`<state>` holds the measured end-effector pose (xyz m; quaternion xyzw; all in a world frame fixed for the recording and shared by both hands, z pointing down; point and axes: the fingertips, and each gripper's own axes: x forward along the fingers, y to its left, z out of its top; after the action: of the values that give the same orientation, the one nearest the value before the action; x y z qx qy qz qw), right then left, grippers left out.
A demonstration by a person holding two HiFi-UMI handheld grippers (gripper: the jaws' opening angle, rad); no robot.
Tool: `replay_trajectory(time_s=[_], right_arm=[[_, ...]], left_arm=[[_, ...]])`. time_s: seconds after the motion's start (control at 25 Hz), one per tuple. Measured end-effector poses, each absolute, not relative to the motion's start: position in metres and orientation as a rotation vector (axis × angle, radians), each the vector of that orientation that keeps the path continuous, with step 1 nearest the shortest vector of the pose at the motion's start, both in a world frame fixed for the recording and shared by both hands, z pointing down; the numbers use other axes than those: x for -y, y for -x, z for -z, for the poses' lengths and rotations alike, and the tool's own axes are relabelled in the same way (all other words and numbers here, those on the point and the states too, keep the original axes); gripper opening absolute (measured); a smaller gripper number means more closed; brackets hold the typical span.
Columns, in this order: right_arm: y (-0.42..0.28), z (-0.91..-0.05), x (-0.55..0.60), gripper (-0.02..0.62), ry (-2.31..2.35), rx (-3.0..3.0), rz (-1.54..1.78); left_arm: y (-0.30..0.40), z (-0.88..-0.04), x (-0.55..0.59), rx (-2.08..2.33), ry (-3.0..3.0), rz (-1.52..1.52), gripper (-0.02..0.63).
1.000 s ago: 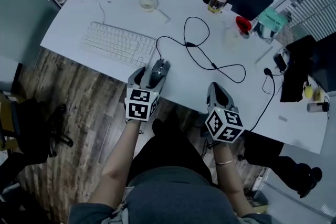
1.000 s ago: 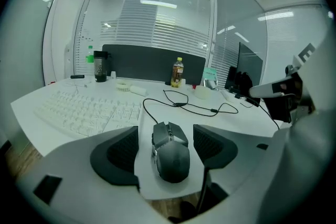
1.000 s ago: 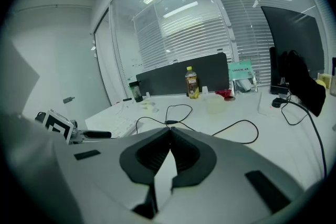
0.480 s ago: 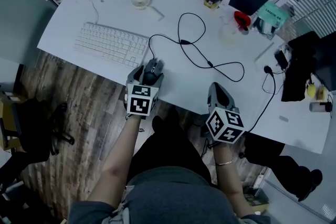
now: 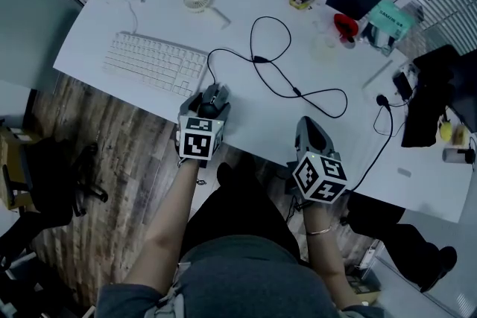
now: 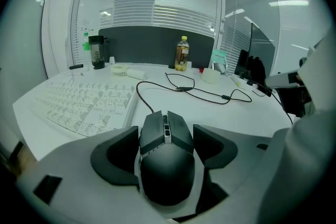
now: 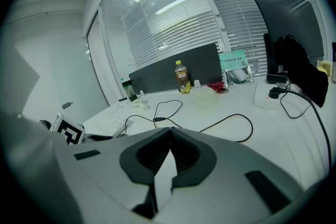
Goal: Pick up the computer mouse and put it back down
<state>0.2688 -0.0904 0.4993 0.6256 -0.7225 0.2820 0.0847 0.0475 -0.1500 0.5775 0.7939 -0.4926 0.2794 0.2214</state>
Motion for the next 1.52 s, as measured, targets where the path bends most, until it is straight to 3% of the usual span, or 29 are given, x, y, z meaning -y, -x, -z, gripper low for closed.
replay_trajectory(time_s=[0.92, 1.52], right_arm=[[-0.273, -0.493, 0.108, 0.007, -1.811, 2.220, -0.844], [-0.257, -0.476, 0.130, 0.006, -1.722, 2.336, -0.793]], left_arm=[[-0.047, -0.590, 0.151, 1.404, -2.132, -0.885, 0.308], [-0.043, -0.533, 0.144, 1.478, -2.166, -0.821, 0.308]])
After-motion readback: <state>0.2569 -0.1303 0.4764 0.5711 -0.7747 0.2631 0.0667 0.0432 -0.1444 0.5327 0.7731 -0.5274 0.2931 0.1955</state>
